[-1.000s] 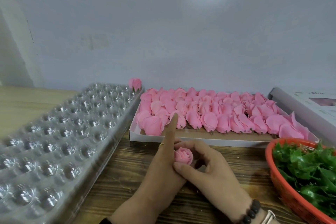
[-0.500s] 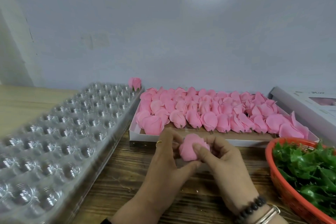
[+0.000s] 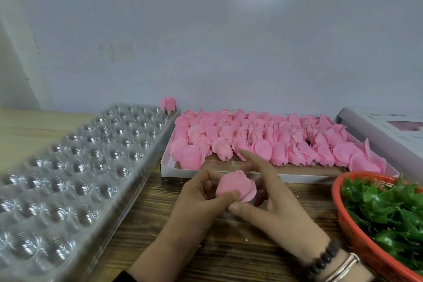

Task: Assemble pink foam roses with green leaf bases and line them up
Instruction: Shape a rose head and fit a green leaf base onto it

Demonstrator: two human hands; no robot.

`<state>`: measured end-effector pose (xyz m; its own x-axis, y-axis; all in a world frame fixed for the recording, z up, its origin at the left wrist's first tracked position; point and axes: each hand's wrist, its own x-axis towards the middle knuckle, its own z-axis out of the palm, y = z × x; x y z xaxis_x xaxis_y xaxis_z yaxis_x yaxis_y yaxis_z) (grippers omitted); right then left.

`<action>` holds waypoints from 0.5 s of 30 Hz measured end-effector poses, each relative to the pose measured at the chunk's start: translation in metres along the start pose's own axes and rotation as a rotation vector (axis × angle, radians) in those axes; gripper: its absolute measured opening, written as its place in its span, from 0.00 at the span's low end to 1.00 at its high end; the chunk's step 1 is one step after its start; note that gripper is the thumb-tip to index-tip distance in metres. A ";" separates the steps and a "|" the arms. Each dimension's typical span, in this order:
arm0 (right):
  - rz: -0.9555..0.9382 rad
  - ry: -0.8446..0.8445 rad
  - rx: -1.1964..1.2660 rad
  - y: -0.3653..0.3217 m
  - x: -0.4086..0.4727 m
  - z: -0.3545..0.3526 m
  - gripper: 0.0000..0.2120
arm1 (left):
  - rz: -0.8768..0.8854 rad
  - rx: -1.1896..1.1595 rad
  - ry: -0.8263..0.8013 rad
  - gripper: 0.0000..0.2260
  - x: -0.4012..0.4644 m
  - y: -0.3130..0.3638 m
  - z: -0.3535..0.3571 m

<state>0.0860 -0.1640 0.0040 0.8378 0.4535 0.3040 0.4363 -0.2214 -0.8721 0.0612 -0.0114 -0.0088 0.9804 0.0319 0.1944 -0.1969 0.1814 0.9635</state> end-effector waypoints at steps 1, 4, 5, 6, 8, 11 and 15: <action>-0.053 -0.070 -0.100 -0.001 0.000 -0.003 0.36 | -0.053 -0.054 -0.016 0.15 0.000 0.000 -0.002; -0.182 -0.153 -0.259 -0.003 0.002 -0.008 0.33 | -0.152 -0.180 -0.083 0.11 0.001 0.001 -0.006; -0.187 -0.132 -0.243 -0.003 0.002 -0.009 0.30 | -0.169 -0.194 -0.107 0.08 0.001 0.002 -0.007; -0.168 -0.099 -0.196 -0.002 0.002 -0.009 0.26 | -0.180 -0.194 -0.130 0.06 0.001 0.003 -0.008; -0.065 -0.056 -0.007 -0.003 0.002 -0.008 0.18 | -0.190 -0.186 -0.160 0.04 0.001 0.002 -0.010; 0.025 -0.045 0.243 -0.004 0.001 -0.008 0.12 | -0.185 -0.196 -0.189 0.06 0.000 -0.001 -0.011; 0.112 0.021 0.393 -0.004 0.002 -0.004 0.07 | -0.191 -0.182 -0.162 0.12 0.002 -0.005 -0.015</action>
<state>0.0873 -0.1661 0.0096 0.8813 0.4265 0.2034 0.1873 0.0799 -0.9791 0.0646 0.0023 -0.0163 0.9832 -0.1740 0.0543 0.0088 0.3429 0.9393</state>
